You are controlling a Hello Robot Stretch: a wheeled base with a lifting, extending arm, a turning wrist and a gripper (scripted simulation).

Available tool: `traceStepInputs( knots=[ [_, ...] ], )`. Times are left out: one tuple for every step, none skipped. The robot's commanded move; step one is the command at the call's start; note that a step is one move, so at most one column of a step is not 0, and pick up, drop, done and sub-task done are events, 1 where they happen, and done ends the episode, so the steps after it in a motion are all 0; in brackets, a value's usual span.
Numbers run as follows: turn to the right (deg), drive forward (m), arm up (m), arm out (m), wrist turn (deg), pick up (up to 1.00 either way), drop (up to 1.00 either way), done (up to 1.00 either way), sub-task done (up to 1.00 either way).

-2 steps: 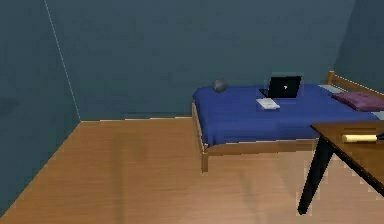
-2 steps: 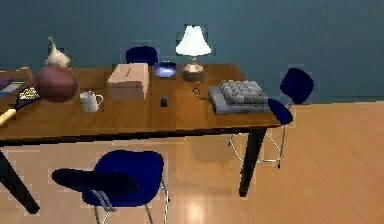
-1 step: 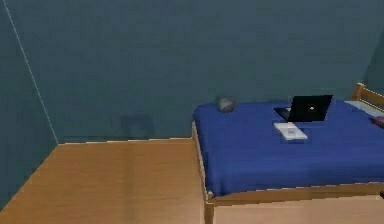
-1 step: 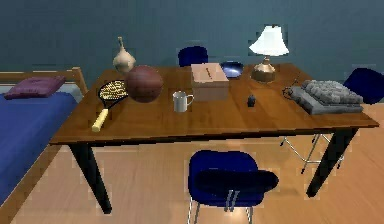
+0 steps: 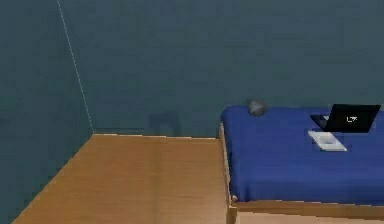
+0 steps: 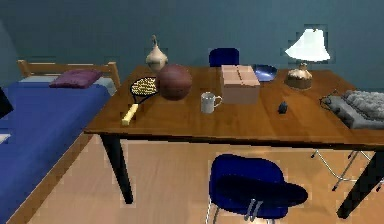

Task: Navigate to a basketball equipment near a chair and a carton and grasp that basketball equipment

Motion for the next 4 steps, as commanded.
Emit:
traceStepInputs(
  knots=[
    [45.0,0.0,0.0,0.0,0.0,0.0,0.0,0.0,0.0],
    [0.0,0.8,0.0,0.0,0.0,0.0,0.0,0.0,0.0],
    [0.0,0.0,0.5,0.0,0.0,0.0,0.0,0.0,0.0],
    [0.0,0.0,0.38,0.0,0.0,0.0,0.0,0.0,0.0]
  ],
)
